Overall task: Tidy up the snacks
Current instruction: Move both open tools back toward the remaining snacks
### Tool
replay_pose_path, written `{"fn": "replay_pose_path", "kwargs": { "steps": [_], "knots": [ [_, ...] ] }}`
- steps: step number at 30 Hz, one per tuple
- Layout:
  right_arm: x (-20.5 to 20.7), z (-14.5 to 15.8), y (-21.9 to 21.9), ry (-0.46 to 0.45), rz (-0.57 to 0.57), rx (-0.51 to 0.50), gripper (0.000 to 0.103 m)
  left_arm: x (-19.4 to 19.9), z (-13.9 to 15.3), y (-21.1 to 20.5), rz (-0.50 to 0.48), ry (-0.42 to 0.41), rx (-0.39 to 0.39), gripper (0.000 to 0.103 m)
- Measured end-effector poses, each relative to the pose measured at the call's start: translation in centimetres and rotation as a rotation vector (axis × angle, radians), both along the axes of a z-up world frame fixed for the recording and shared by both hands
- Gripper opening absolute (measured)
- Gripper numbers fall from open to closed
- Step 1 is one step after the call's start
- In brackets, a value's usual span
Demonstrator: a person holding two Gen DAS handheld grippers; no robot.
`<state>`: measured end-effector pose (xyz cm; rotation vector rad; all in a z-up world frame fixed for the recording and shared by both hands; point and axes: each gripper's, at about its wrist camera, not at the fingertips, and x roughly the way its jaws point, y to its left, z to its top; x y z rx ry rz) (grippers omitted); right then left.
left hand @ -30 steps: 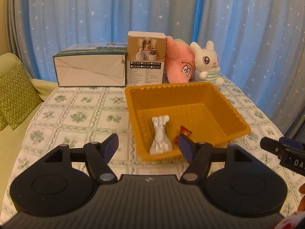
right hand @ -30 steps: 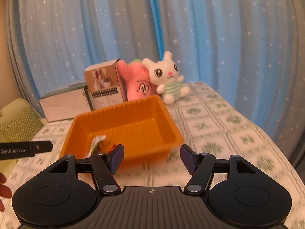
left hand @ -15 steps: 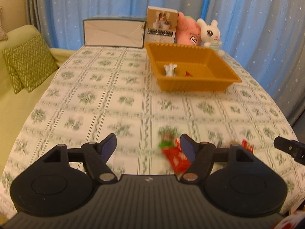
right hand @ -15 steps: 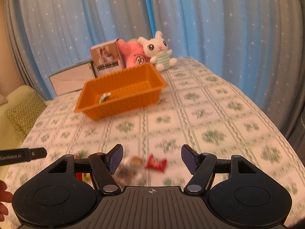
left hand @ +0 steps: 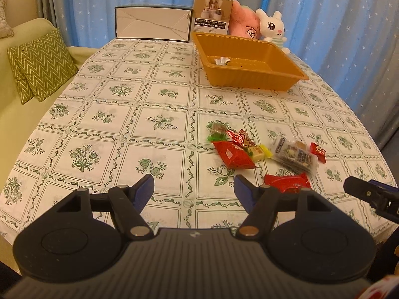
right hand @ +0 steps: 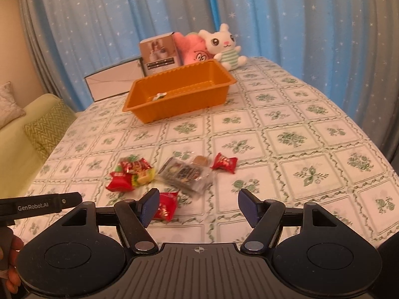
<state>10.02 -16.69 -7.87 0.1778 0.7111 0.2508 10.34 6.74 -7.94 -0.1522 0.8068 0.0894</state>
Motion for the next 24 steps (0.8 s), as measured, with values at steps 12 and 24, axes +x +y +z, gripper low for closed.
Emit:
{"fn": "replay_pose_path", "kwargs": {
  "steps": [12, 24],
  "knots": [
    [1.6, -2.3, 3.1, 0.044, 0.105, -0.029, 0.069, 0.9, -0.3, 0.8, 0.004, -0.001, 0.011, 0.064],
    [4.6, -5.9, 5.5, 0.080, 0.246, -0.186, 0.069, 2.2, -1.5, 1.4, 0.004, 0.019, -0.017, 0.064]
  ]
}}
